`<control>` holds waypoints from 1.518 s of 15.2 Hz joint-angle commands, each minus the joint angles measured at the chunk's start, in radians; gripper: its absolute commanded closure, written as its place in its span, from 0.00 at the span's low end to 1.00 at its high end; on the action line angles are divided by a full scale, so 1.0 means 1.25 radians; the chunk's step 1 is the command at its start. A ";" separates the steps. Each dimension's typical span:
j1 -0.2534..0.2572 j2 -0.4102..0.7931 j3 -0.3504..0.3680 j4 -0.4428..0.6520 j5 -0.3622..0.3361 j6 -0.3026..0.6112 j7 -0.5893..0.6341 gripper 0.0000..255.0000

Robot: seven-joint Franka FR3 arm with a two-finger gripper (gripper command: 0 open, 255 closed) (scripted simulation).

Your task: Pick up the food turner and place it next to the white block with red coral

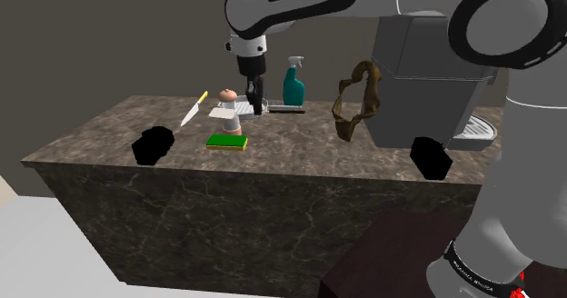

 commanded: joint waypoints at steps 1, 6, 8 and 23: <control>0.017 0.053 0.010 0.084 0.000 -0.031 0.027 1.00; 0.053 0.241 0.025 0.377 0.000 -0.138 0.076 1.00; 0.061 0.291 0.027 0.448 0.000 -0.160 0.085 1.00; 0.061 0.258 0.027 0.231 -0.001 0.024 0.089 1.00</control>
